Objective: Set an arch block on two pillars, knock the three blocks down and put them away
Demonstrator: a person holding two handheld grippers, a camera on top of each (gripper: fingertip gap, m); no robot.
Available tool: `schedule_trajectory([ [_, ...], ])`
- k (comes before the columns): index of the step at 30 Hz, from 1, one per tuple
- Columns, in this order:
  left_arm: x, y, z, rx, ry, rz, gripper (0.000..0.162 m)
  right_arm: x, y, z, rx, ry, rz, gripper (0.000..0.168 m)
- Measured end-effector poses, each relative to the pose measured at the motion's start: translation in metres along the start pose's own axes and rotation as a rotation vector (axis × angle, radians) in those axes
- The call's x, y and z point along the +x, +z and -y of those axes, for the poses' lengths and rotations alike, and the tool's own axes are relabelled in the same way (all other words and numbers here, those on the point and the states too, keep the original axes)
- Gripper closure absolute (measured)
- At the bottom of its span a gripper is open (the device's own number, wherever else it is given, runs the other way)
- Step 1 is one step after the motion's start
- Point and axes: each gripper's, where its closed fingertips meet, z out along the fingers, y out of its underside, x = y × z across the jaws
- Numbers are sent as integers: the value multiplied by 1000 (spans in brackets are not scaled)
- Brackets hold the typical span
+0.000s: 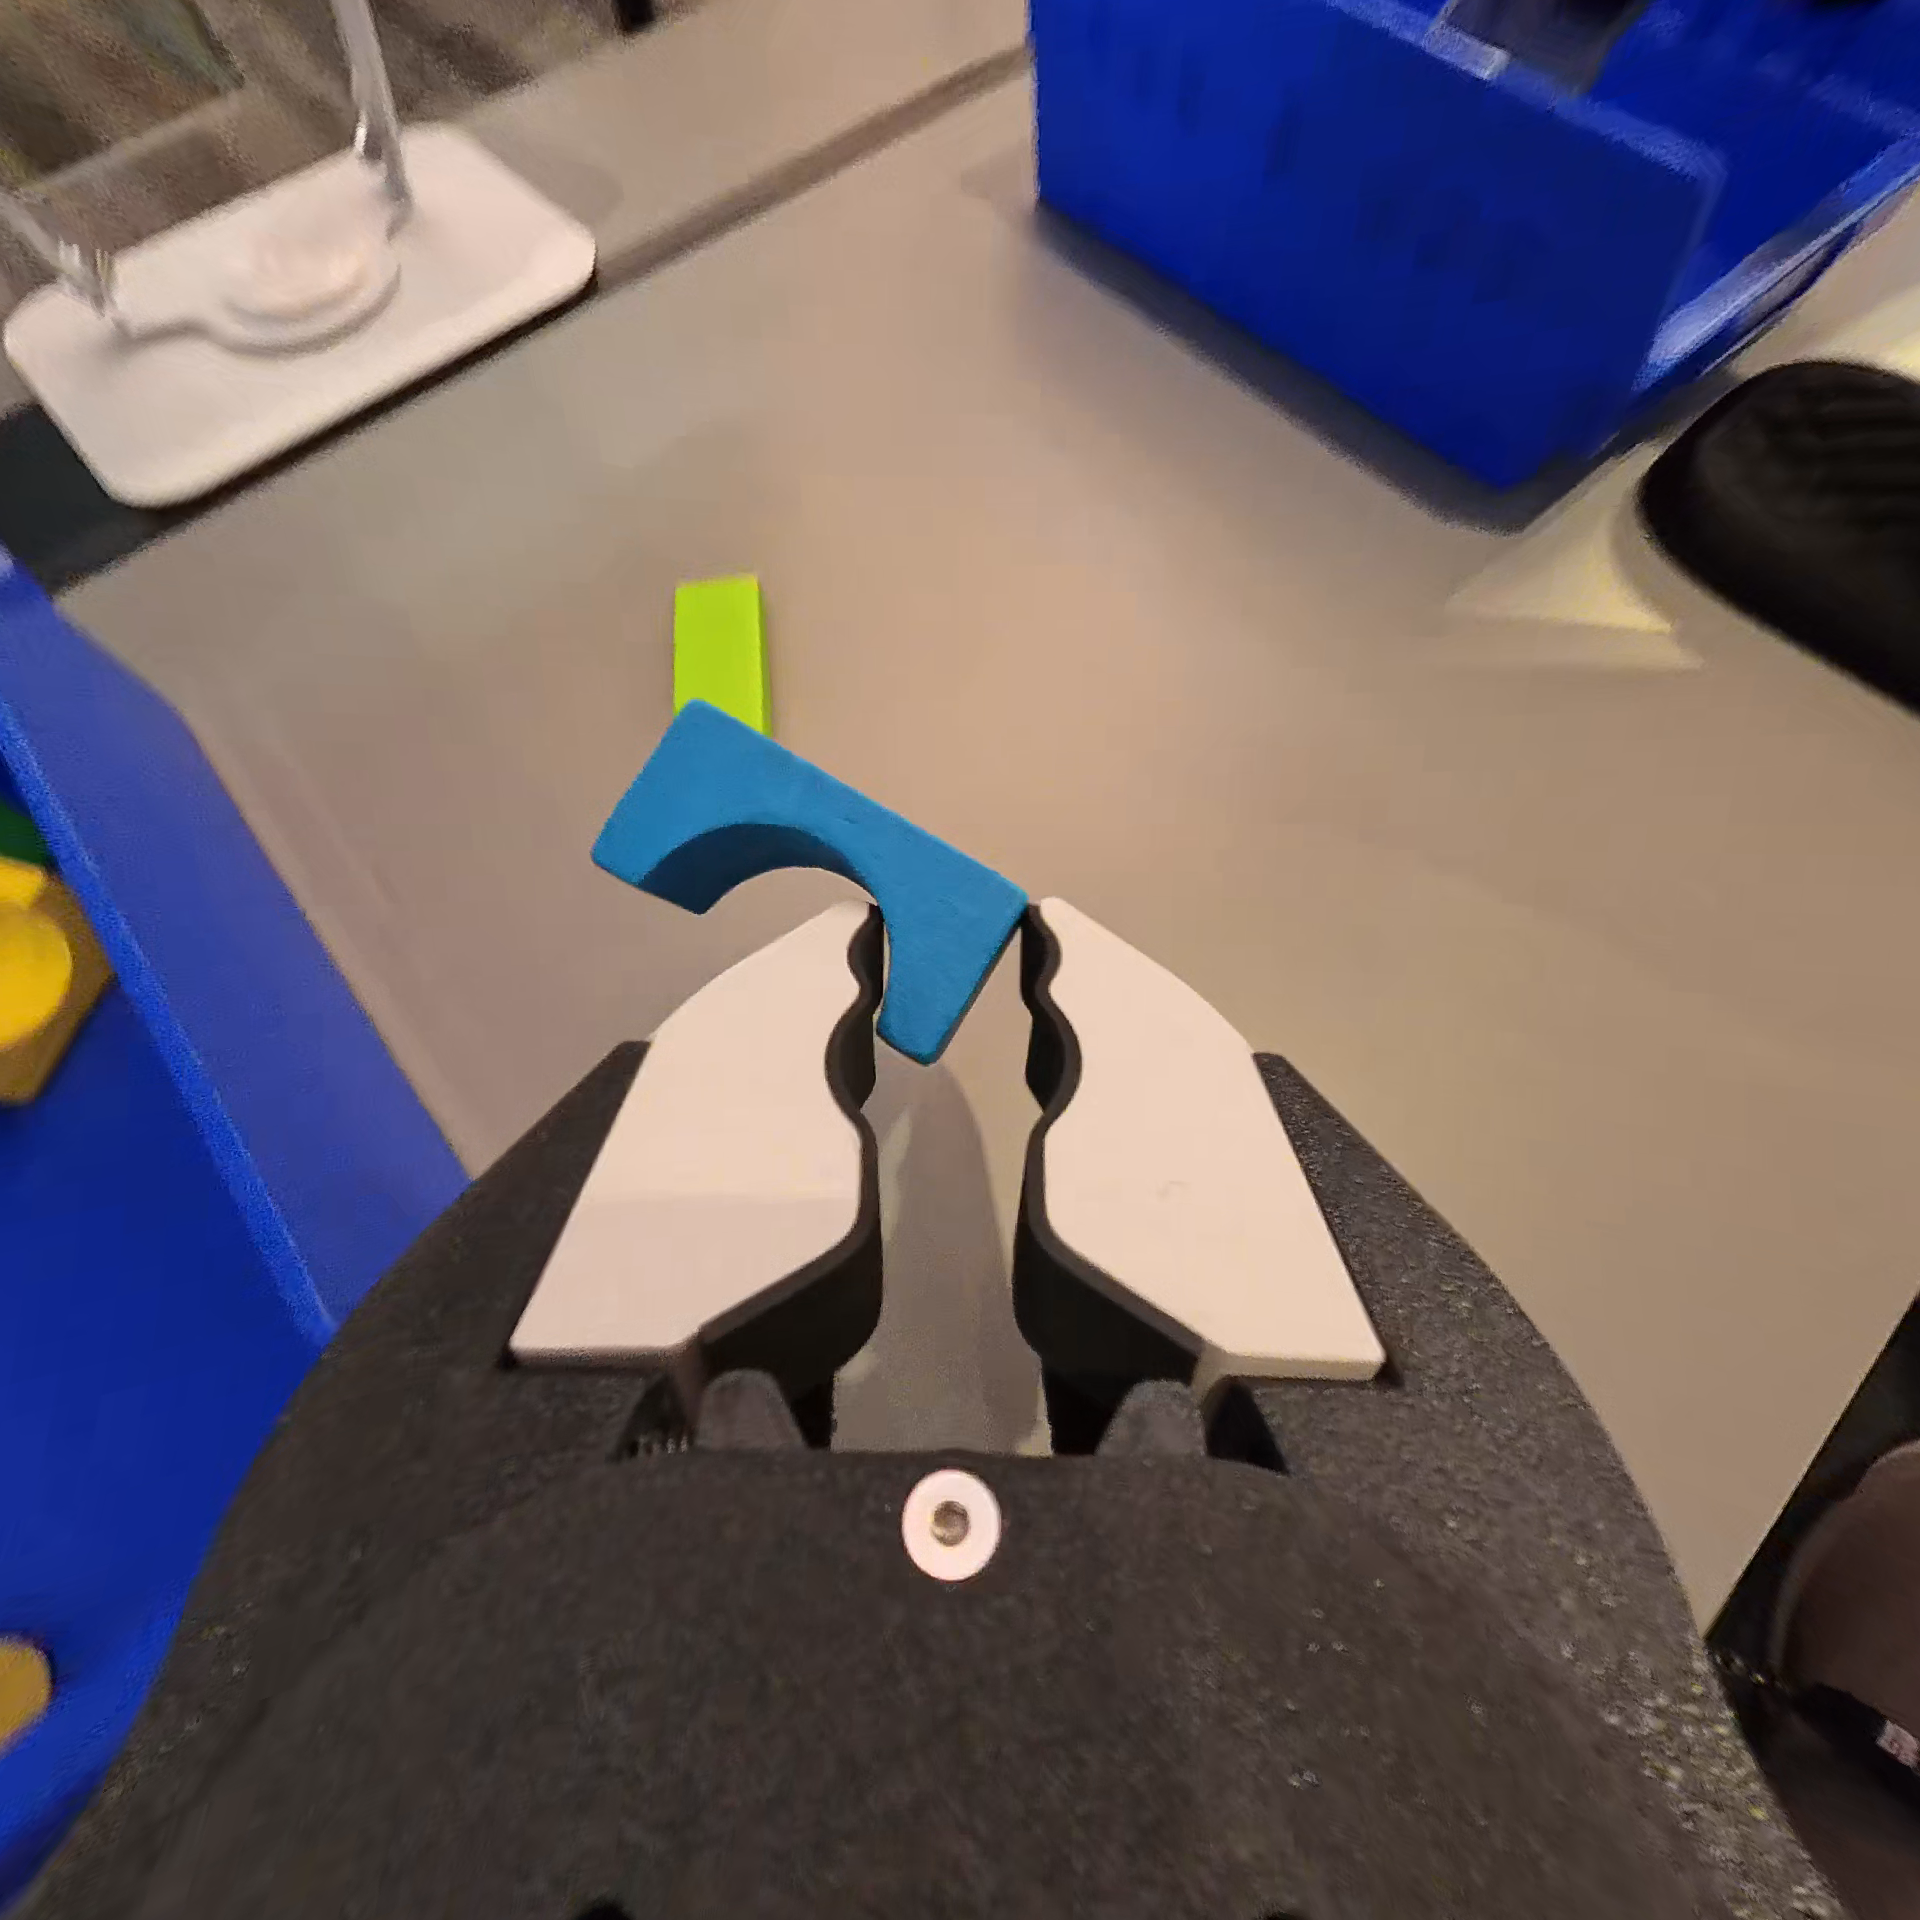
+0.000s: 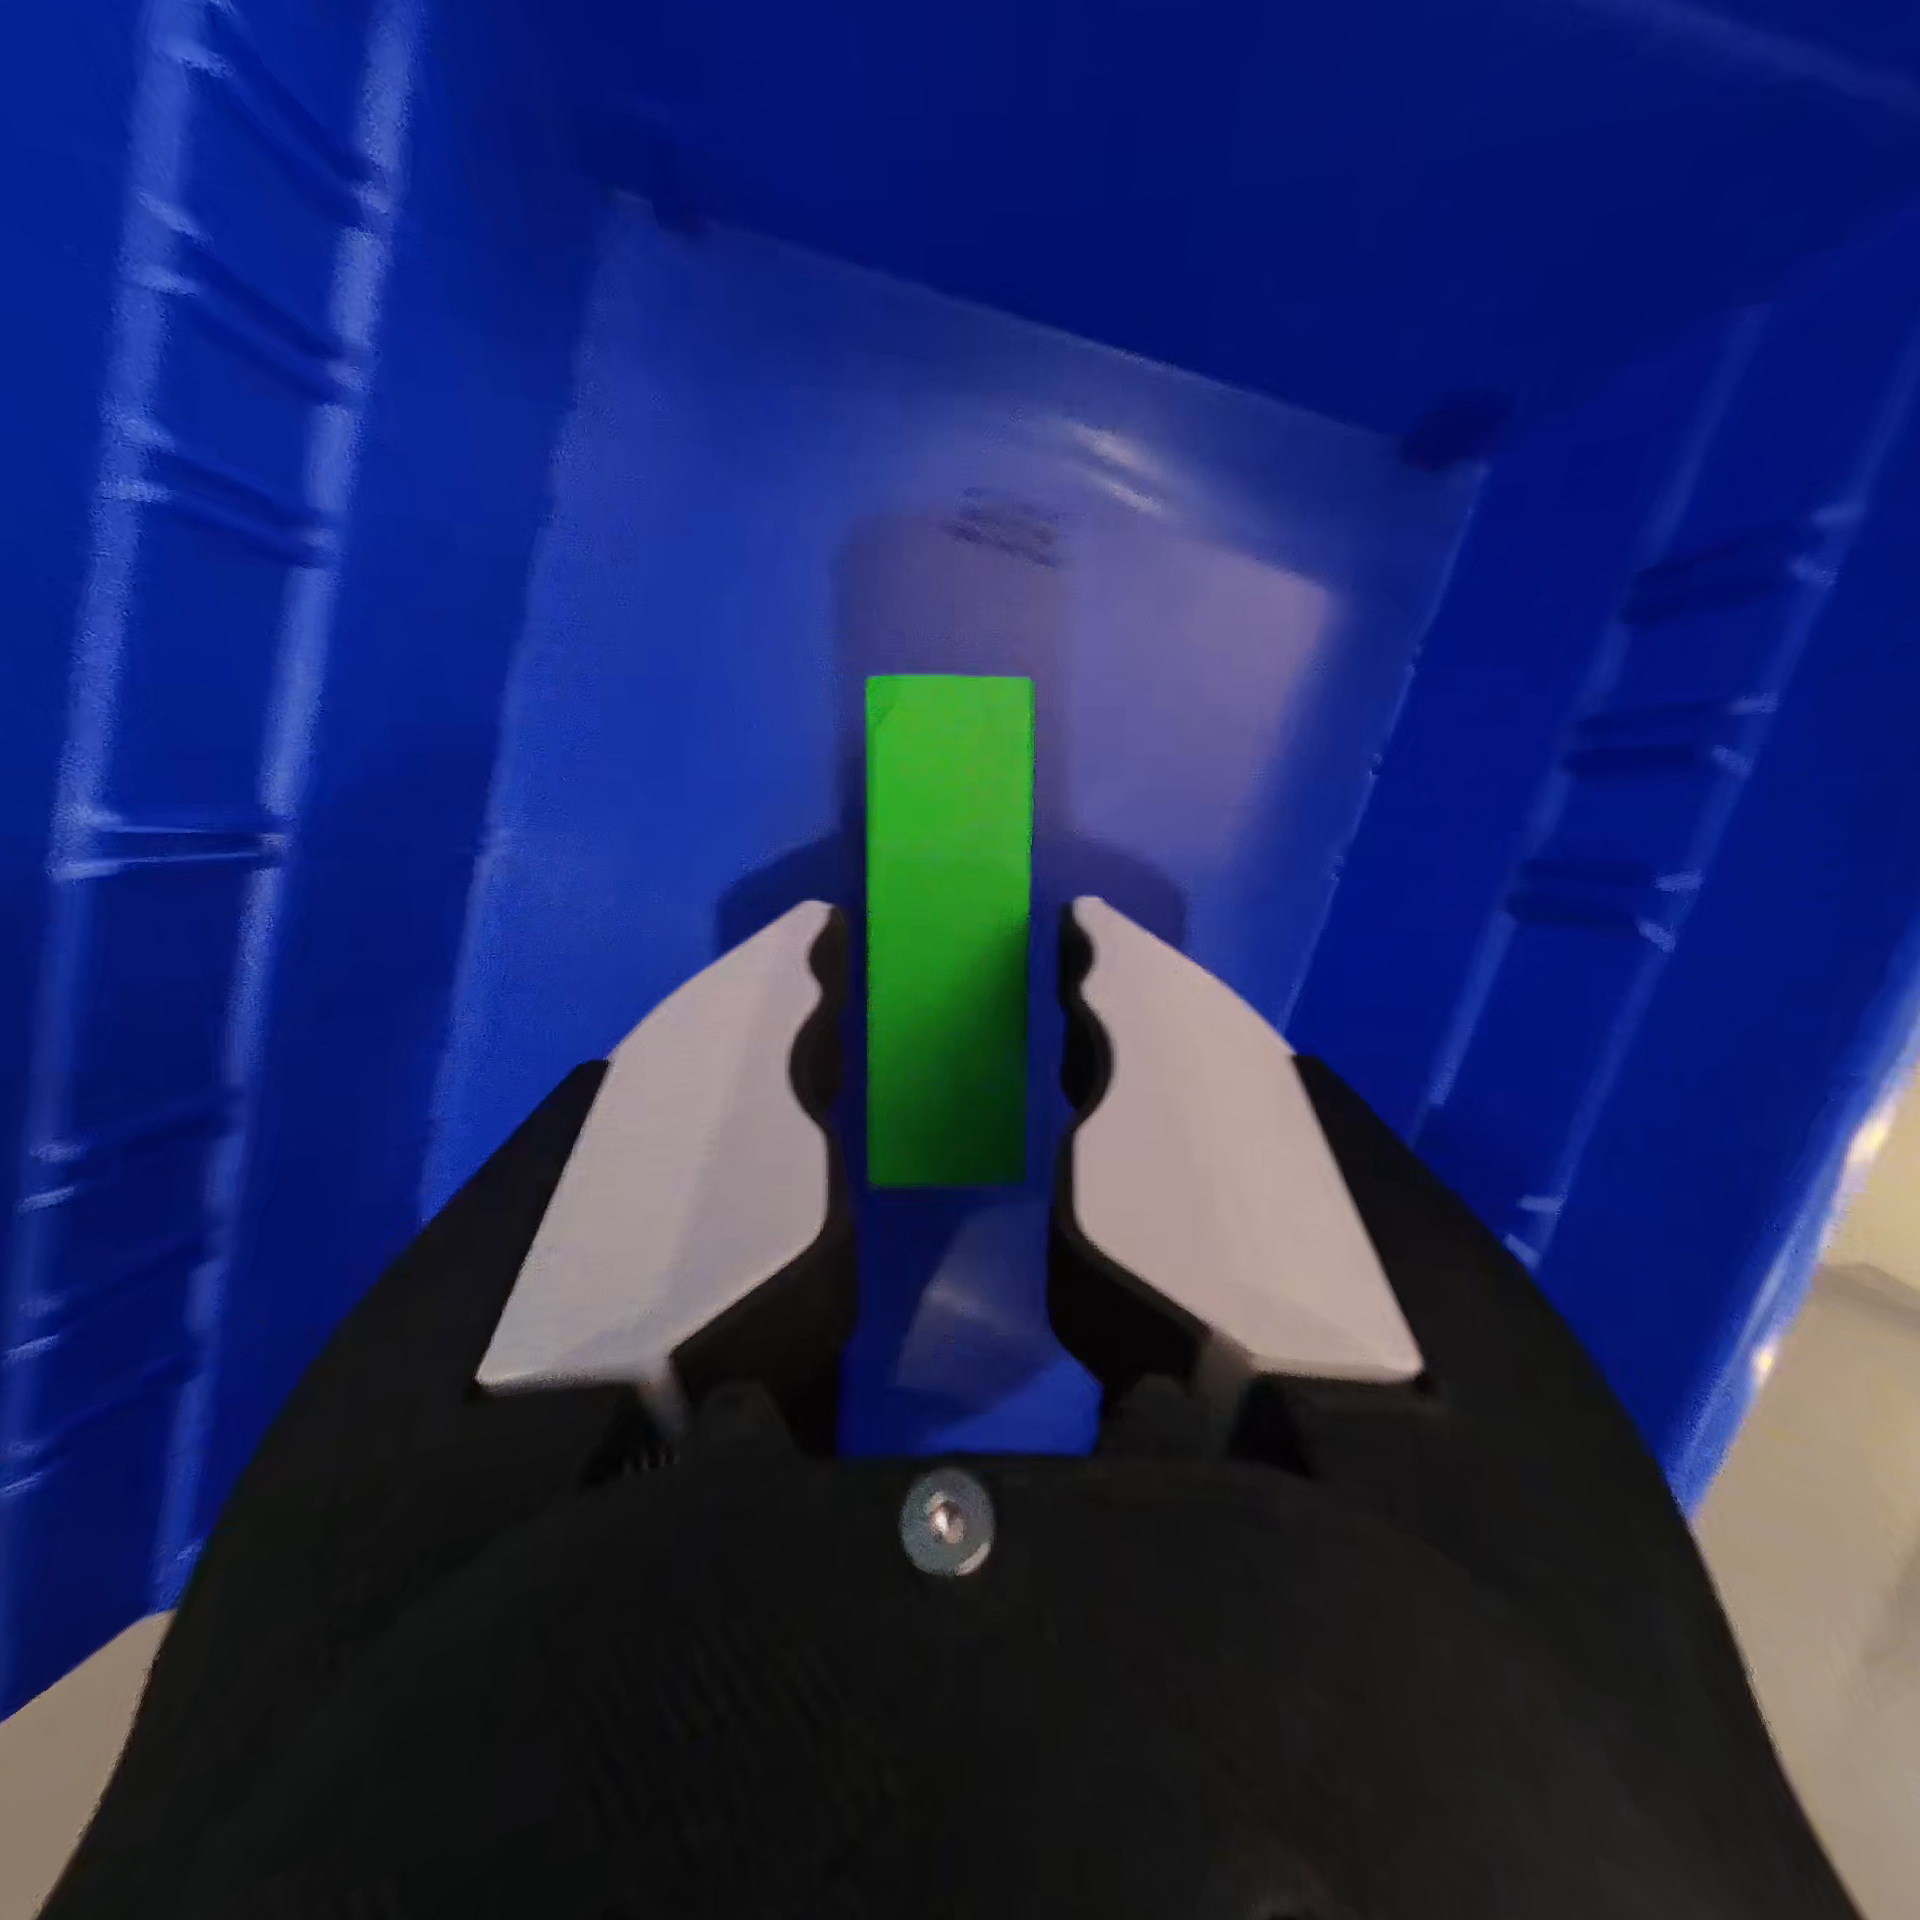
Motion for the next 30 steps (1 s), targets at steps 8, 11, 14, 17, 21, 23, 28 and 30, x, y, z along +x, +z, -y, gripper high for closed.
schedule_trajectory([
  [8, 8, 0, 111, 336, 132, -96, 137, -78, -122, 86, 537, -39, 320, 112],
  [11, 16, 1, 150, 437, 191, -100, 137, -185, -194, 109, 743, -110, 815, 112],
  [14, 26, 9, 173, 455, 291, -62, 137, -263, -211, 102, 654, -180, 1118, 107],
  [17, 34, 23, 179, 415, 380, -8, 137, -310, -198, 89, 547, -235, 1216, 100],
  [21, 28, 41, 169, 348, 479, 129, 135, -327, -186, 81, 501, -289, 1242, 130],
  [23, 14, 45, 157, 318, 466, 207, 130, -311, -181, 82, 502, -310, 1182, 131],
  [28, -37, 92, 73, -32, 253, 221, 94, -169, -129, 94, 478, -297, 497, 131],
  [30, -57, 112, 39, -181, 186, 228, 91, -104, -99, 73, 316, -246, 293, 131],
])
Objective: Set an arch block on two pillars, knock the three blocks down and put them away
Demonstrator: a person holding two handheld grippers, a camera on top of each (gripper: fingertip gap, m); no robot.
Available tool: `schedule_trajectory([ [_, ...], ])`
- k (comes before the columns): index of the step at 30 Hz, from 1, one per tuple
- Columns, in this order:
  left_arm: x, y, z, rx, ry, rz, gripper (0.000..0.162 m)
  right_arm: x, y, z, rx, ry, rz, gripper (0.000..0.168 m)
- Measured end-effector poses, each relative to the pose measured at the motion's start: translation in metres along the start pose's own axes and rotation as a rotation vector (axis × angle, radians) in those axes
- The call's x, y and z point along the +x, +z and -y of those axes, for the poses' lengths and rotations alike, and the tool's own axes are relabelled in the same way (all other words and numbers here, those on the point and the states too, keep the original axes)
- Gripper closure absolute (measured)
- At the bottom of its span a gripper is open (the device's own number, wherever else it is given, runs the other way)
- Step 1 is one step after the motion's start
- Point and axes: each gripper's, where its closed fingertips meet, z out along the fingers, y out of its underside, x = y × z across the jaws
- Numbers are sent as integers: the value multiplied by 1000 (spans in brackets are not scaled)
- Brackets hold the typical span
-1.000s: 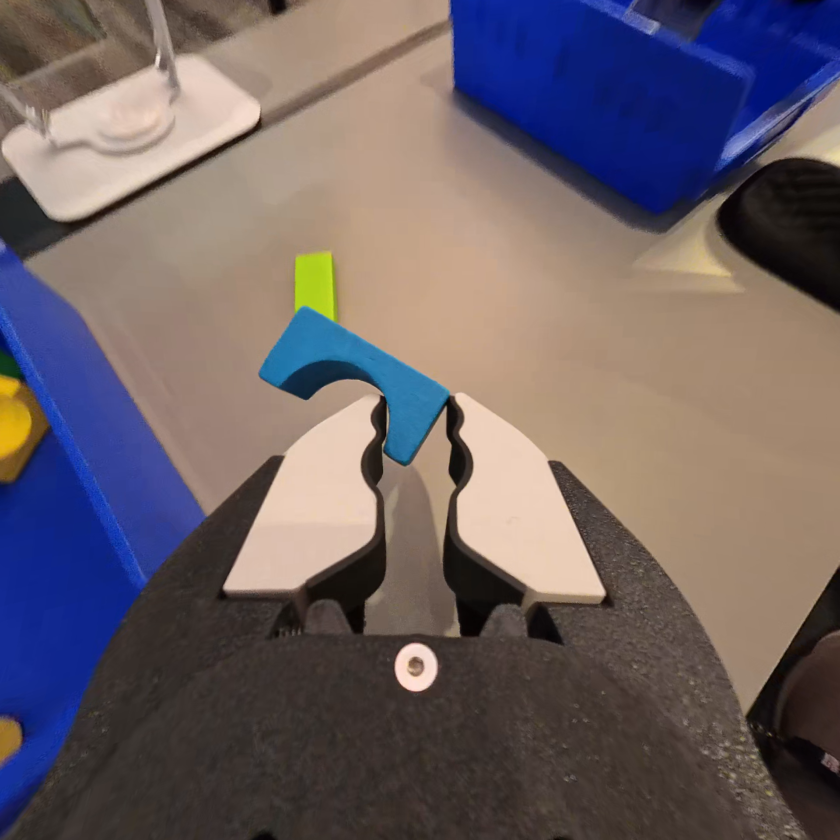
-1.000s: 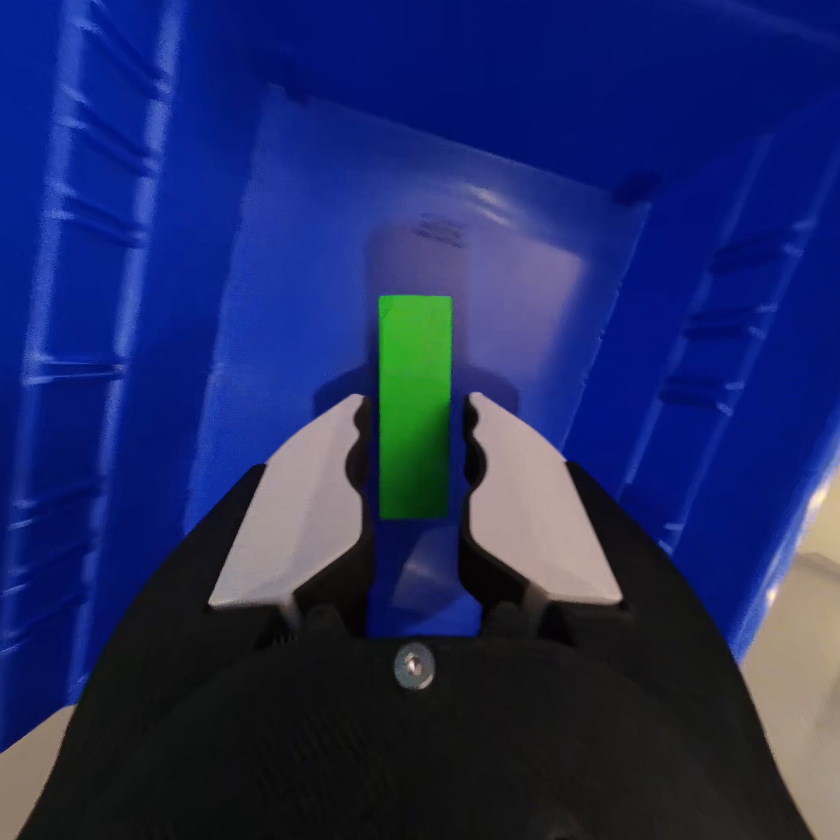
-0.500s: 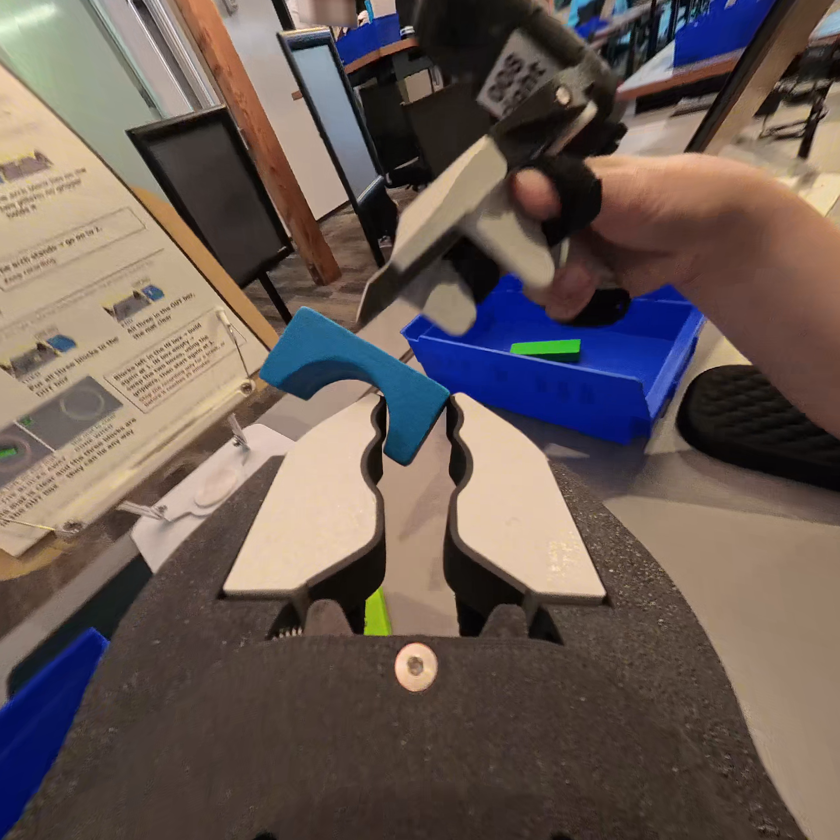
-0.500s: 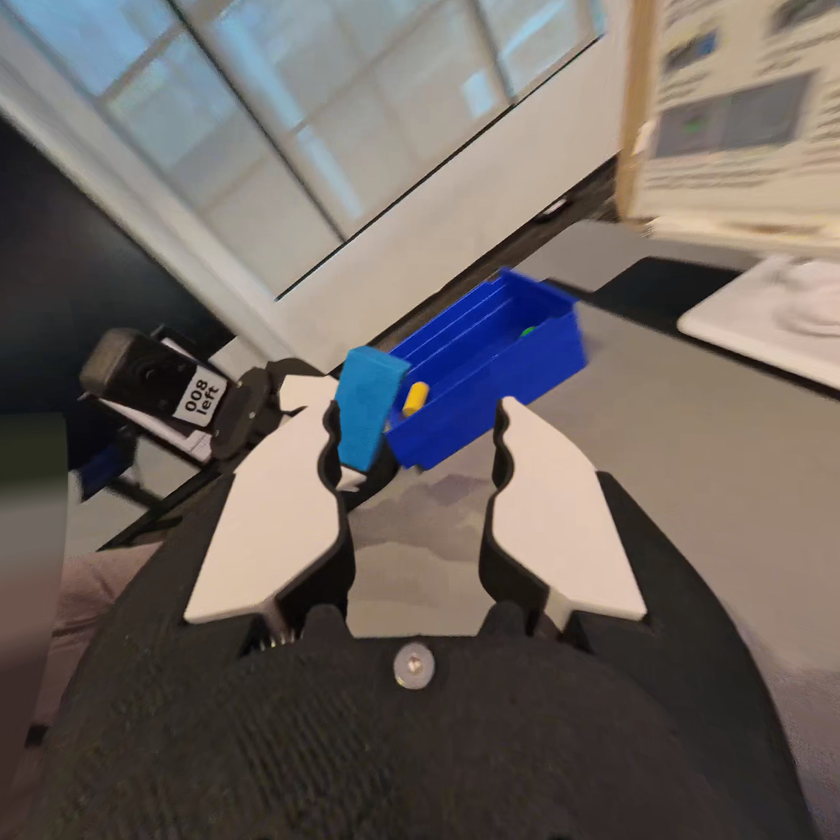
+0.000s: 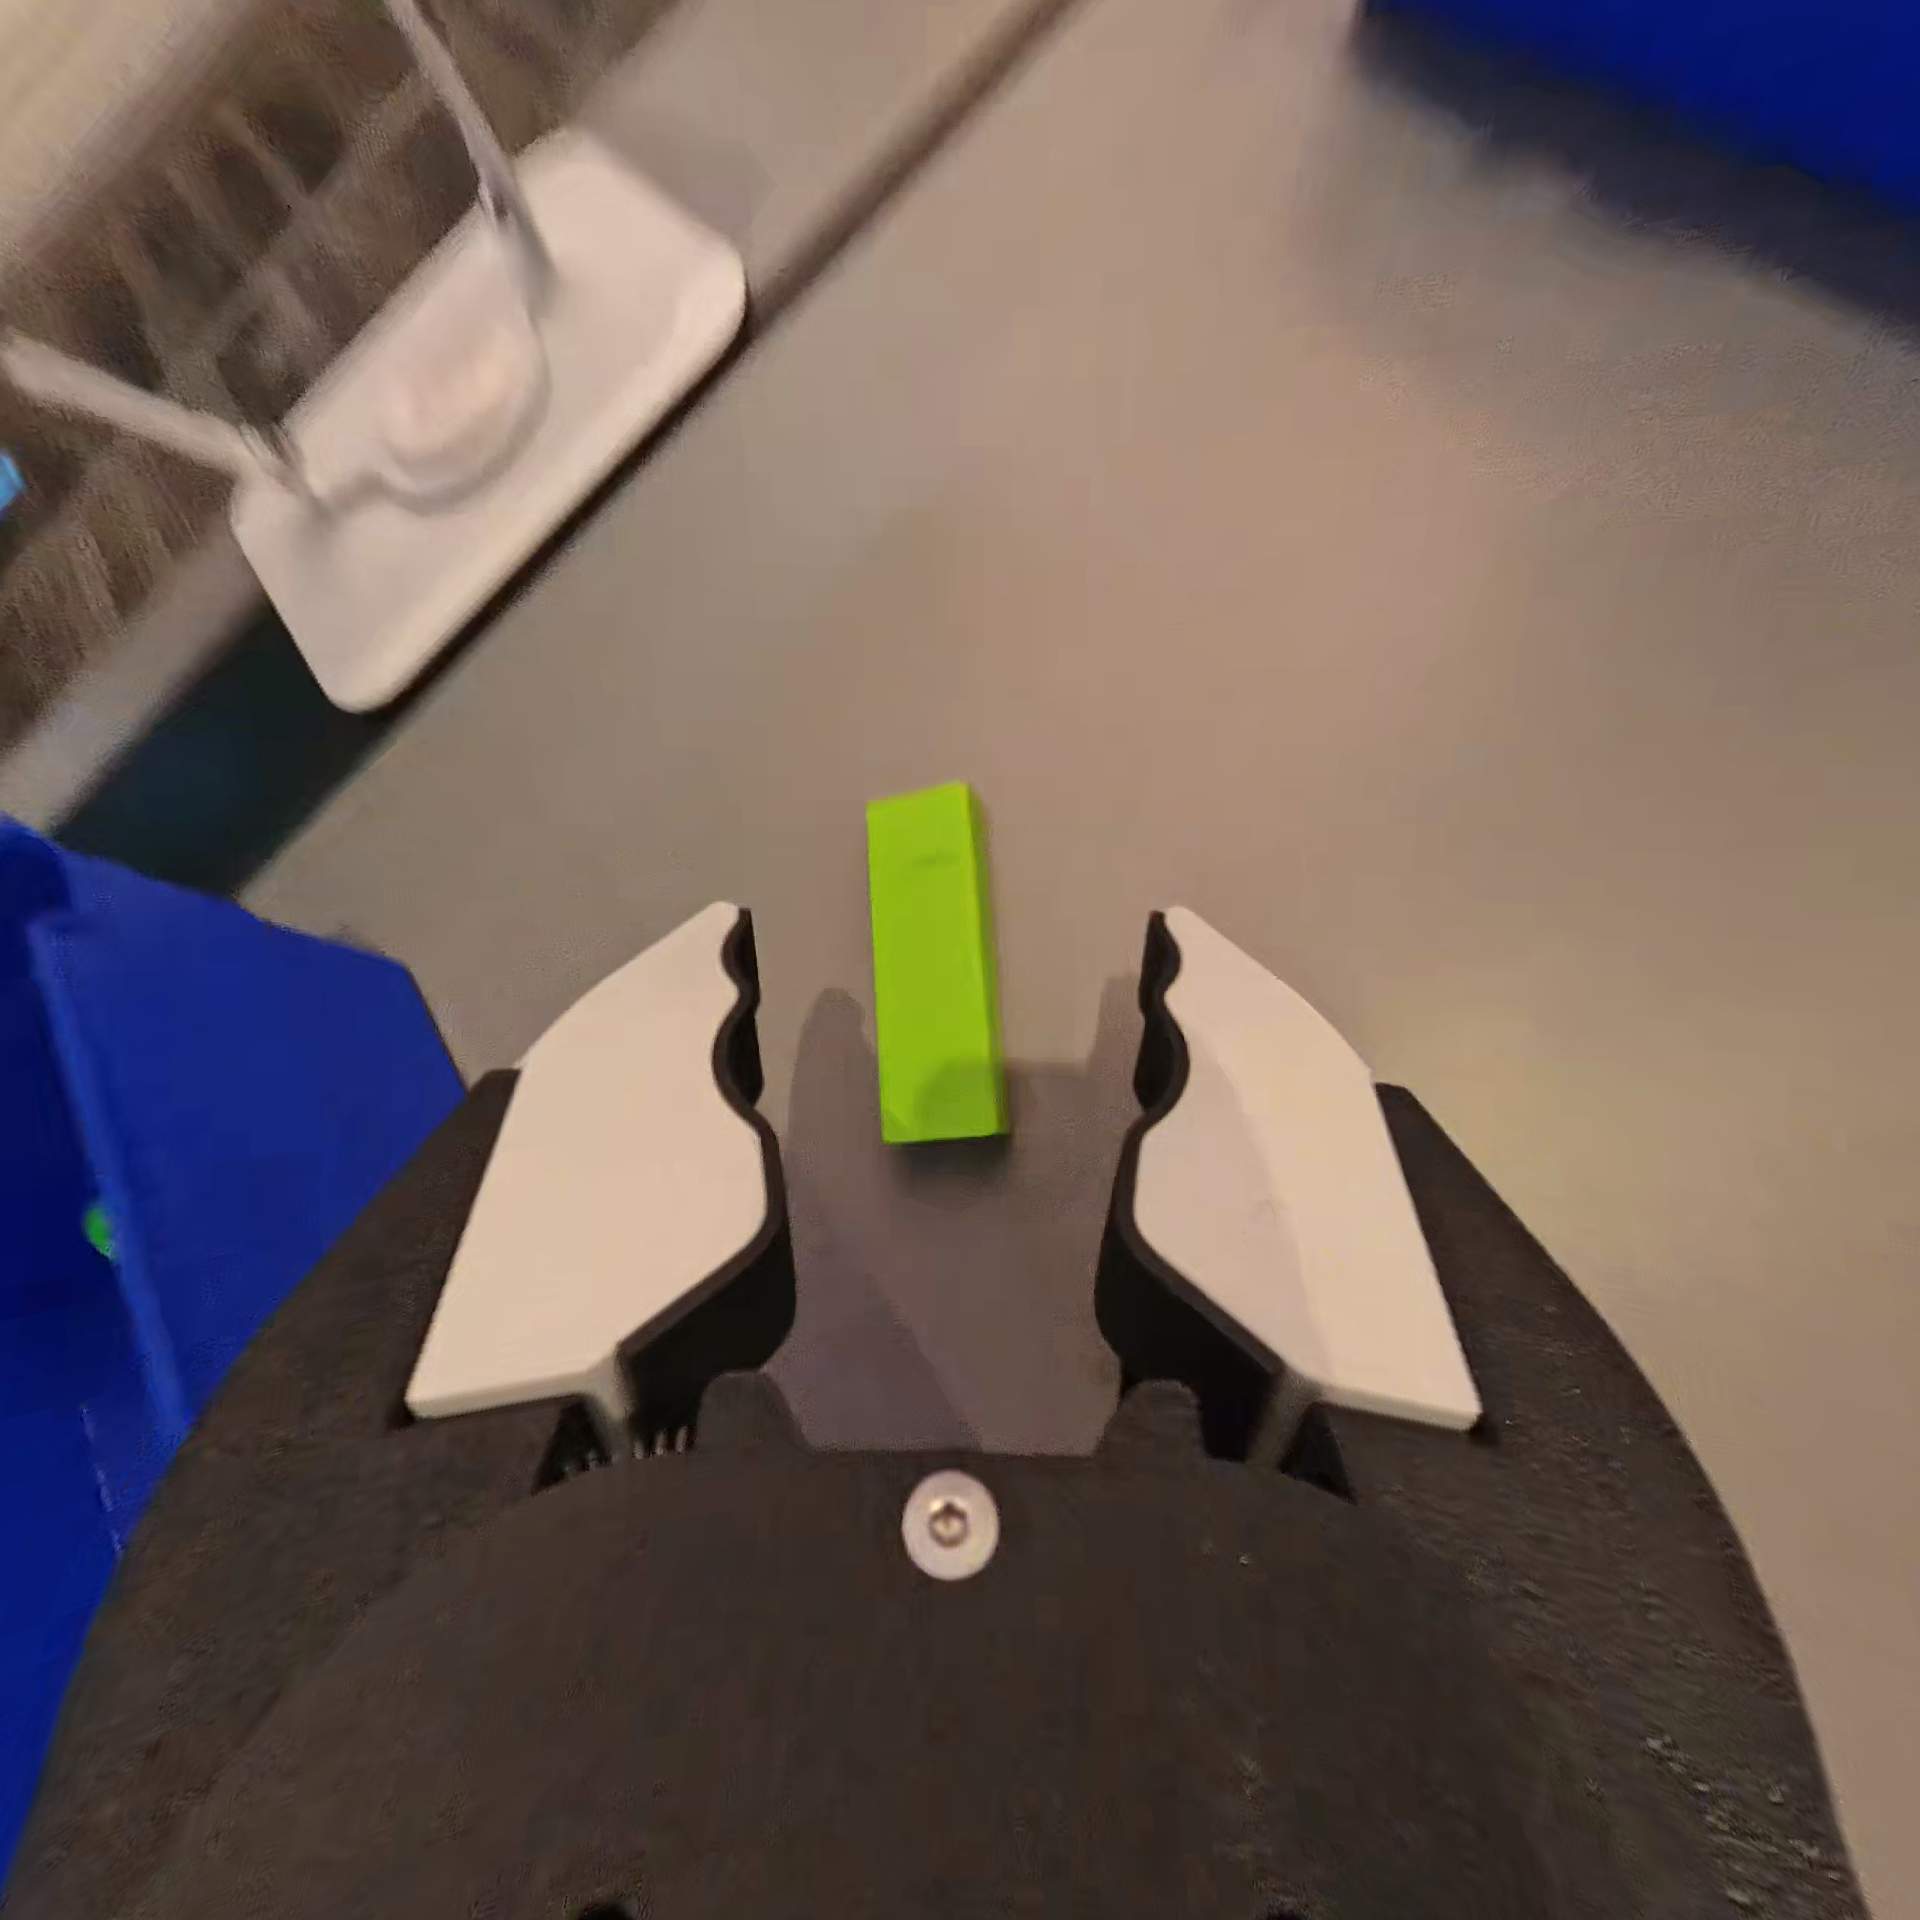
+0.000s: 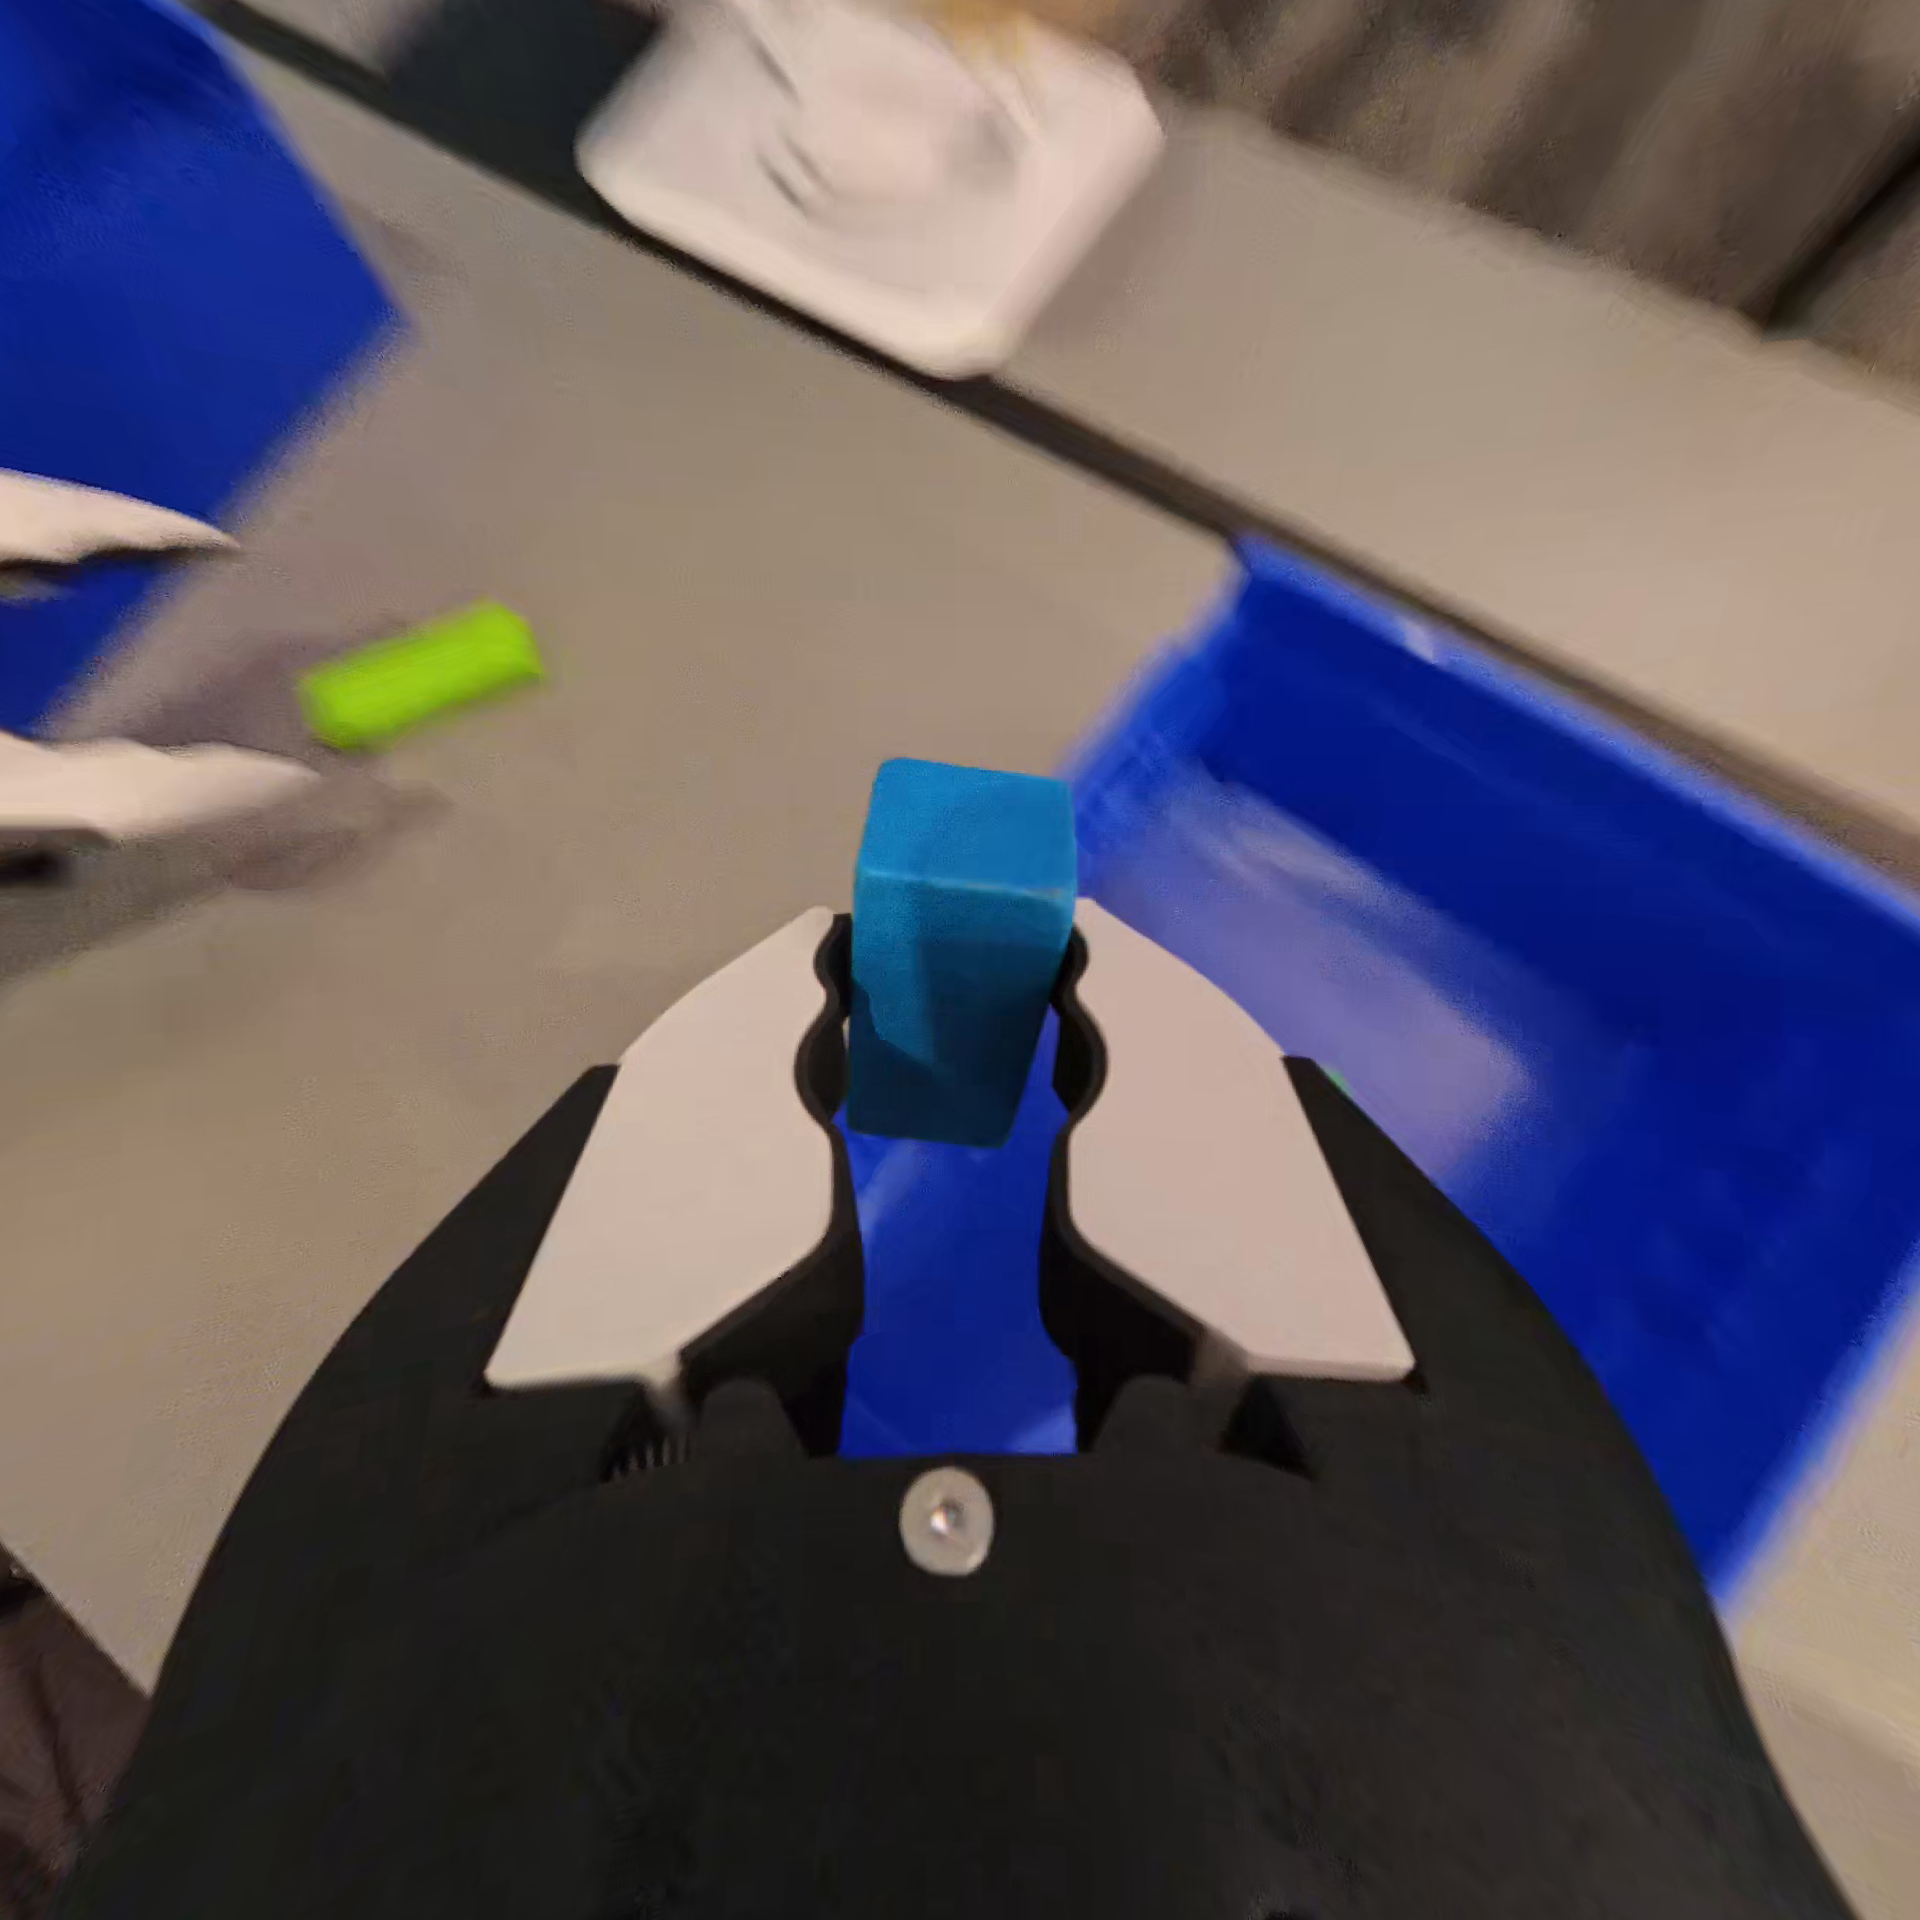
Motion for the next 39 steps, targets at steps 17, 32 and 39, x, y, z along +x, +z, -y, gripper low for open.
schedule_trajectory([
  [17, 5, 41, -52, -234, -248, -258, 130, 54, 4, -11, -24, -11, -236, 120],
  [32, 11, -69, 55, 402, -106, -199, 130, -197, 71, 50, 186, 178, 808, 108],
  [39, -2, -96, 57, 438, -144, -173, 97, -198, 35, 62, 234, 143, 940, 151],
])
